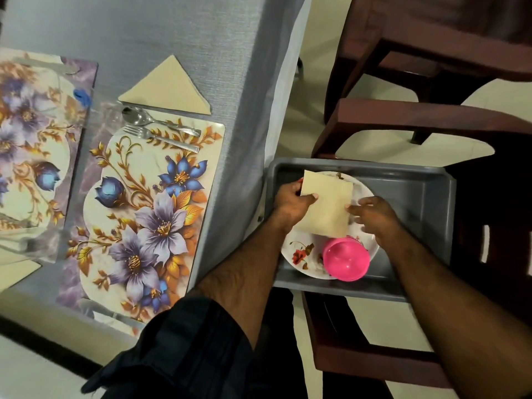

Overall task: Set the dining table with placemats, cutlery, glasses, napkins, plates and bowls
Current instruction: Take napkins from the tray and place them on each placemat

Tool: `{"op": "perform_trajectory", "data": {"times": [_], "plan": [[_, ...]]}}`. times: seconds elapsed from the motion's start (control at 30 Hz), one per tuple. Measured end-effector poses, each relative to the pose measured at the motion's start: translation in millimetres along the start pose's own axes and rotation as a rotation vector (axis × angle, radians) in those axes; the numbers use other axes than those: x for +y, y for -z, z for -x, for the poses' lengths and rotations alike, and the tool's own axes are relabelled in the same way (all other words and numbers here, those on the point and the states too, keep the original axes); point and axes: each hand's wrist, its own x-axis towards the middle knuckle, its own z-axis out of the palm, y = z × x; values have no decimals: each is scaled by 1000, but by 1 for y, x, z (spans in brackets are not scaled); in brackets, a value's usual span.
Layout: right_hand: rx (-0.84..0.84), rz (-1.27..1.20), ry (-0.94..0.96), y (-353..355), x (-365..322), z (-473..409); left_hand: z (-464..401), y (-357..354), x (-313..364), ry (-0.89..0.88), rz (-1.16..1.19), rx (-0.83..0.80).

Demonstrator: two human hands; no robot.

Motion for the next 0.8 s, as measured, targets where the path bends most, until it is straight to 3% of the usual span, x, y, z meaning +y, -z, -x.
{"op": "perform_trajectory", "data": {"times": [0.07,0.1,0.2,0.33,0.4,0.6,0.8], "plan": [[194,428,127,-2,-2,12,6,10,3,-47,-180,6],[215,514,251,-5,-3,19,10,14,2,-55,-234,-4],[11,406,481,-13,-19,48,33,33,11,-63,-264,-45],[-331,-67,209,-16,-54,82,91,68,38,9,-24,-168],[-485,-157,144,-14,-70,110,128,91,46,31,147,-161],[-668,-66,242,-36,-107,205,226,156,48,9,460,-46],[-712,53,304,-107,-116,296,319,221,11,-157,457,151]]}}
